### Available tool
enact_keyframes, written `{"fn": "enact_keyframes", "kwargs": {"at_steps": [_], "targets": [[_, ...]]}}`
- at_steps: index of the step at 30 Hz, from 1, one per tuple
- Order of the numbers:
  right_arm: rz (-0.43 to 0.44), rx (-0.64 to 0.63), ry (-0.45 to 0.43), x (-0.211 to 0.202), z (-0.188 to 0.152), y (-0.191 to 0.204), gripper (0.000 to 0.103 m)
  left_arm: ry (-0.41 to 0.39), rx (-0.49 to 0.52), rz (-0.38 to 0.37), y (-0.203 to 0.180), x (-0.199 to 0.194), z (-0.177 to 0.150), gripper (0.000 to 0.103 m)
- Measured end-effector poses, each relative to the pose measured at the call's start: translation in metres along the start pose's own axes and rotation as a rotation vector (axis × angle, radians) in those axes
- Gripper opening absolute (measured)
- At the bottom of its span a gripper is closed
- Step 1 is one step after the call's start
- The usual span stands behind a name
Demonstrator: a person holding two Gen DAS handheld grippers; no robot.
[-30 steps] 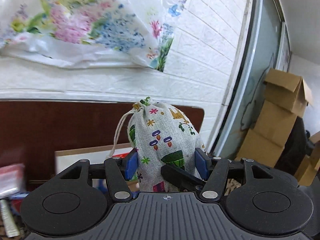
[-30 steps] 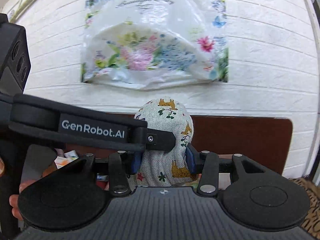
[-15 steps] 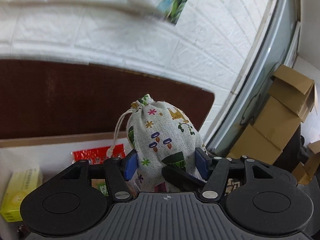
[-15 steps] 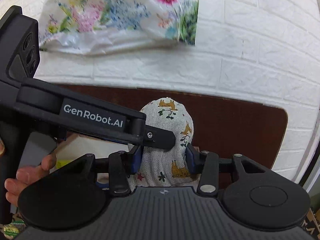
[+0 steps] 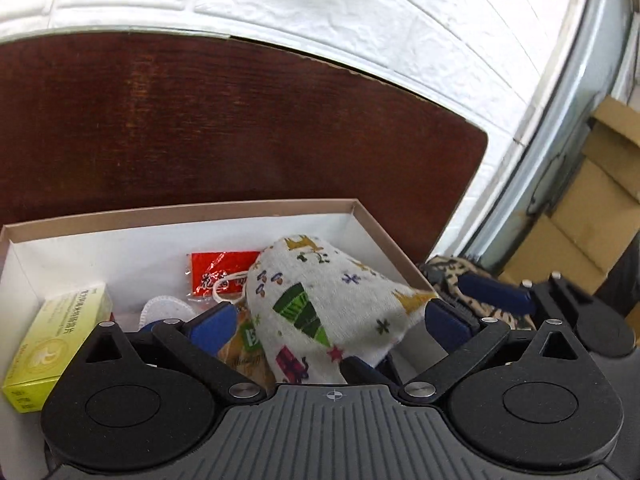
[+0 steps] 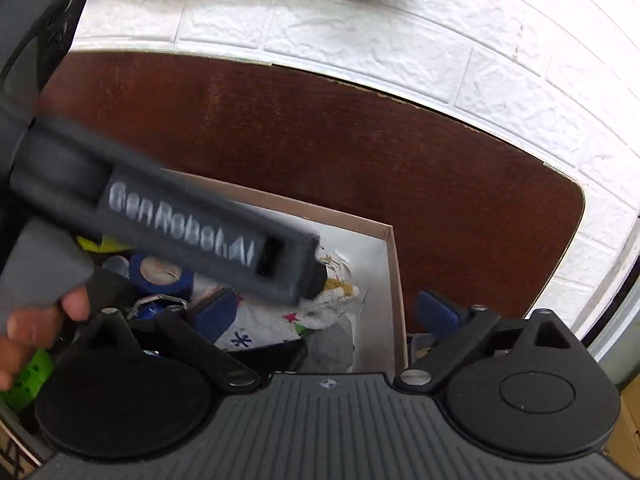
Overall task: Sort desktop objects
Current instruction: 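Lower the pouch into the box and open the left gripper, then withdraw the left gripper toward the green cookie packet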
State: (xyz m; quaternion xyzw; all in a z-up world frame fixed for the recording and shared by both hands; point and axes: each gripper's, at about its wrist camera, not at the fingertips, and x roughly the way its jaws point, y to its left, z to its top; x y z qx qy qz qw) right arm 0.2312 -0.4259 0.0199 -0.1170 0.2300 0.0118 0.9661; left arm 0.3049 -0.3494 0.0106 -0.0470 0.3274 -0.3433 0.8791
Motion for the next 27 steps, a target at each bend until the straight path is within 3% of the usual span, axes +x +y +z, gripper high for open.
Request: {"fn": "enact_keyframes", "kwargs": {"at_steps": [12, 22, 27], "targets": [[-0.007, 0.027, -0.045, -0.045, -0.001, 0.011, 0.102, -0.056, 0.079, 0.022, -0.025, -0.051, -0.012, 0.103], [-0.016, 0.095, -0.013, -0.082, -0.012, 0.024, 0.103, -0.070, 0.096, 0.120, -0.044, -0.099, -0.041, 0.103], [-0.022, 0.149, -0.041, -0.105, -0.021, 0.032, 0.103, -0.075, 0.069, 0.147, -0.045, -0.126, -0.061, 0.103]]}}
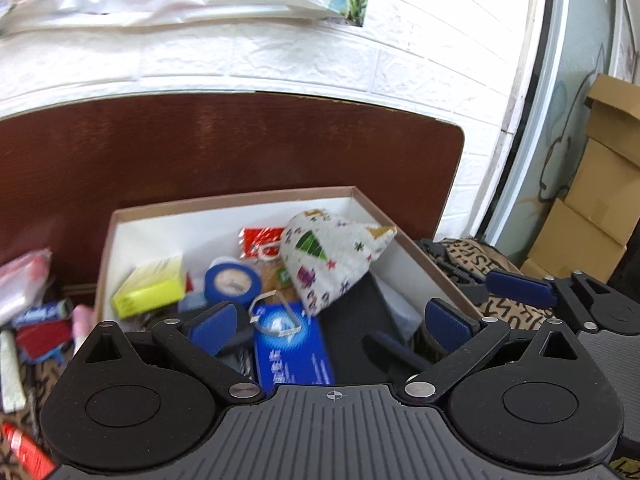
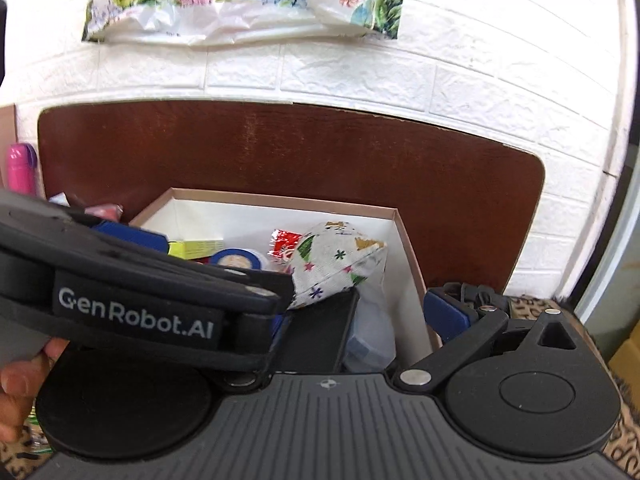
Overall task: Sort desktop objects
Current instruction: 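Withdraw the left gripper toward the green cookie packet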
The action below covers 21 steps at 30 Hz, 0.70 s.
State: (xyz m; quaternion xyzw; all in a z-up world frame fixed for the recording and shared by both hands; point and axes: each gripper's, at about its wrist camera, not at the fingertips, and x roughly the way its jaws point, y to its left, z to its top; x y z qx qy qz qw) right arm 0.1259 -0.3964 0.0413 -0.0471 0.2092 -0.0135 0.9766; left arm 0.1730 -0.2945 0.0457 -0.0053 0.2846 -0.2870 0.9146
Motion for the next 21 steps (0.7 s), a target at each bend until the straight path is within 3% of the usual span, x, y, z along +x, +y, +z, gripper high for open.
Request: {"fn": "enact_keyframes", "kwargs": {"at_steps": [9, 21], "targets": [[-0.037, -0.023, -0.074, -0.049, -0.028, 0.029, 0.103, -0.043, 0.027, 0.049, -0.003, -0.062, -0.041, 0.103], [0.083, 0.030, -0.065, -0.098, -0.067, 0.073, 0.103, -0.038, -0.026, 0.088, 0.018, -0.129, -0.103, 0.103]]}}
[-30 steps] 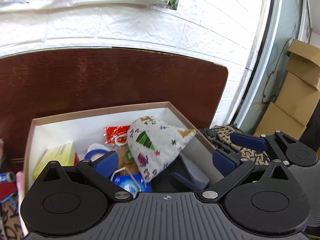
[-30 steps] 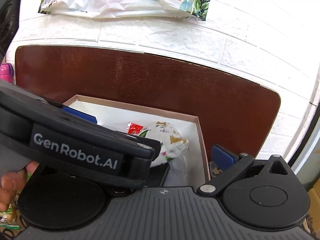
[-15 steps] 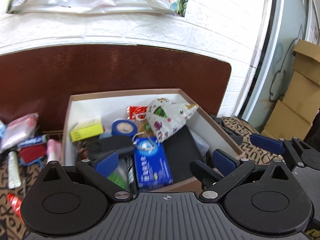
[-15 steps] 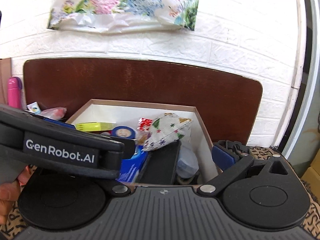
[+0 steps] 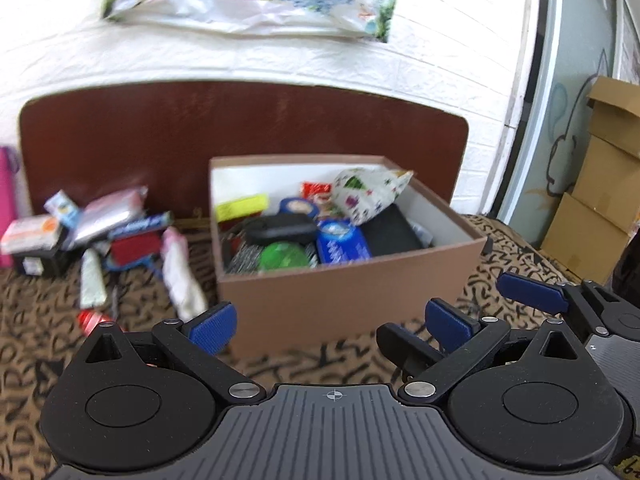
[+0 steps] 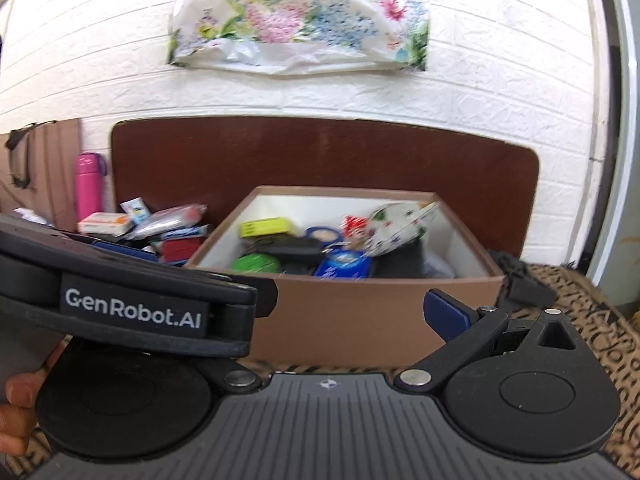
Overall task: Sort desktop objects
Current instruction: 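Withdraw the left gripper toward the green cookie packet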
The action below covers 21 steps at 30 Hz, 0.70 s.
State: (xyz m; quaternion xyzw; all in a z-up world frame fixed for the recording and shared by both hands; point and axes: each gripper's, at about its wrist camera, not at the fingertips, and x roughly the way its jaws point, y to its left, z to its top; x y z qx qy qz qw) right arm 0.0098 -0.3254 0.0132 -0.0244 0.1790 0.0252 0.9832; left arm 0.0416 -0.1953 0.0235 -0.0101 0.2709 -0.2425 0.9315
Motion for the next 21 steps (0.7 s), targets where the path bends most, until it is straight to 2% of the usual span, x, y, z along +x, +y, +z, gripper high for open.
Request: {"fn": "enact_keyframes", "kwargs": {"at_steps": [6, 7, 12, 21], "targets": [[0.054, -0.025, 0.046, -0.007, -0.020, 0.033, 0.103, 0.040, -0.059, 0.037, 0.023, -0.021, -0.030, 0.103], [0.087, -0.036, 0.063, -0.007, -0.023, 0.038, 0.103, 0.052, -0.070, 0.037, 0.027, -0.023, -0.035, 0.103], [0.137, -0.055, 0.117, -0.005, -0.039, 0.062, 0.103, 0.116, -0.121, 0.048, 0.045, -0.022, -0.056, 0.103], [0.165, -0.060, 0.168, 0.007, -0.051, 0.078, 0.103, 0.169, -0.169, 0.056, 0.066, -0.013, -0.064, 0.103]]}}
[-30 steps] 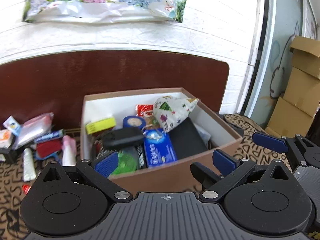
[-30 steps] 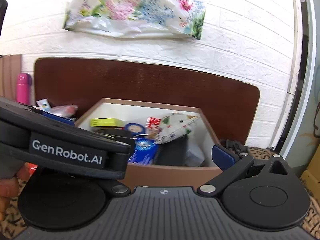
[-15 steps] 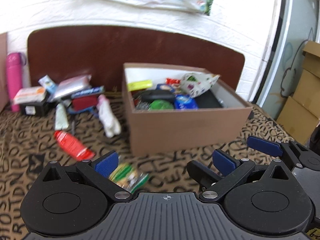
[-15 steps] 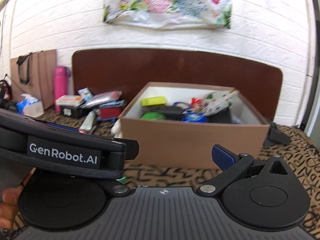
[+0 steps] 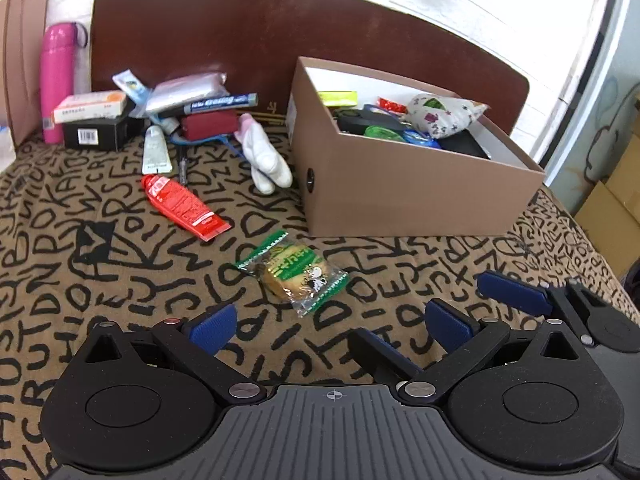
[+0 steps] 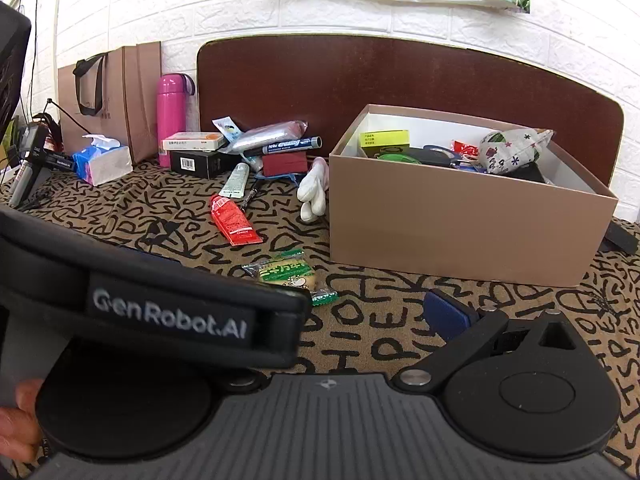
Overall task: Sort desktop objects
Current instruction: 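Withdraw the left gripper toward the green cookie packet, then close the left gripper on the green-wrapped cookie packet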
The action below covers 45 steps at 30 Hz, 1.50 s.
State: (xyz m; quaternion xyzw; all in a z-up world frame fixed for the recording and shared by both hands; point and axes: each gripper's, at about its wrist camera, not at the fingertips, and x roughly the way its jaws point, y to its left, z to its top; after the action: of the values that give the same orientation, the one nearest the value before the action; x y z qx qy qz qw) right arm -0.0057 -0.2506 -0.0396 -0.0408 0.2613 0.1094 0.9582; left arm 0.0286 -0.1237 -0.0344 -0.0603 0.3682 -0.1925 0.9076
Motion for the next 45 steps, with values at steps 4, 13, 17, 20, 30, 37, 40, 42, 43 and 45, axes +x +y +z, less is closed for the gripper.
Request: {"fn": "enact_keyframes", "kwargs": {"at_steps": [4, 13, 17, 20, 30, 37, 40, 42, 43, 45], "targets": [[0.012, 0.012, 0.017, 0.015, -0.004, -0.008, 0.103, 0.023, -0.048, 0.002, 0.016, 0.017, 0.008, 0.103], [0.086, 0.016, 0.056, 0.048, -0.011, -0.008, 0.100, 0.114, -0.135, -0.034, 0.042, 0.056, 0.021, 0.102], [0.117, 0.018, 0.058, 0.057, -0.008, -0.007, 0.097, 0.135, -0.133, -0.029, 0.045, 0.066, 0.023, 0.099], [0.133, 0.007, 0.058, 0.063, -0.007, -0.006, 0.095, 0.140, -0.133, -0.027, 0.049, 0.071, 0.025, 0.099], [0.199, -0.049, 0.081, 0.084, 0.000, -0.005, 0.087, 0.150, -0.009, -0.001, 0.045, 0.086, 0.034, 0.090], [0.235, -0.076, 0.107, 0.102, 0.002, -0.003, 0.080, 0.166, 0.024, -0.013, 0.043, 0.091, 0.039, 0.080], [0.226, -0.070, 0.115, 0.106, 0.001, -0.002, 0.072, 0.171, 0.034, -0.022, 0.043, 0.092, 0.040, 0.074], [0.220, -0.060, 0.115, 0.107, 0.000, -0.004, 0.068, 0.171, 0.032, -0.023, 0.043, 0.092, 0.041, 0.075], [0.223, -0.055, 0.116, 0.108, 0.000, -0.005, 0.068, 0.170, 0.030, -0.024, 0.043, 0.093, 0.041, 0.077], [0.225, -0.053, 0.118, 0.110, 0.001, -0.005, 0.068, 0.166, 0.016, -0.025, 0.043, 0.095, 0.041, 0.080]]}}
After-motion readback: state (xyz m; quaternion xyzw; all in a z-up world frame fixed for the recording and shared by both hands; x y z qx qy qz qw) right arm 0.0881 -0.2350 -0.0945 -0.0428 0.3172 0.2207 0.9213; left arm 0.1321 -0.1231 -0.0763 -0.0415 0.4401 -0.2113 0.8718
